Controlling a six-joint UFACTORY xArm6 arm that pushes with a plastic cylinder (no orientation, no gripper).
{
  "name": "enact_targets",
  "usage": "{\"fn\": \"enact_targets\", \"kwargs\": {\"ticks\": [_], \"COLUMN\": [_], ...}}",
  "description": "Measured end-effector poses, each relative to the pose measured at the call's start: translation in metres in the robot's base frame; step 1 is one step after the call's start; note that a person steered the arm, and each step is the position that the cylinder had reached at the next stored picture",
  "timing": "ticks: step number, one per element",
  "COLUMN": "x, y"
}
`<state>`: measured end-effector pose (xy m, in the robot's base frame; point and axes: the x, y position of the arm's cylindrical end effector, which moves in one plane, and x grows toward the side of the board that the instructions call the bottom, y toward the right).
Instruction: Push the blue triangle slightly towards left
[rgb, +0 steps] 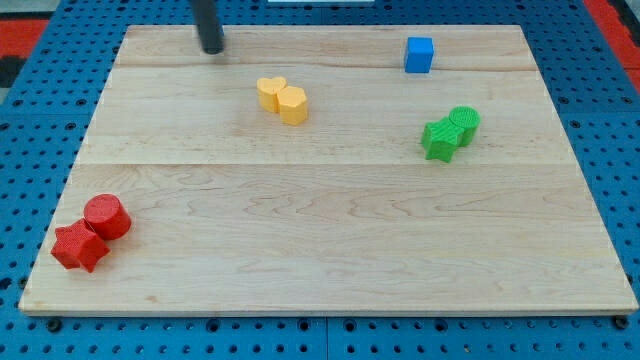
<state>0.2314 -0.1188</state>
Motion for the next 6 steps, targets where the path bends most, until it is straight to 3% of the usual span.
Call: {"fn": "enact_targets", "kwargs": {"ticks": [1, 2, 5, 6], "x": [-0.034, -0.039, 0.011, 0.012], "y": [-0.018, -0.032, -0.118, -0.035]}}
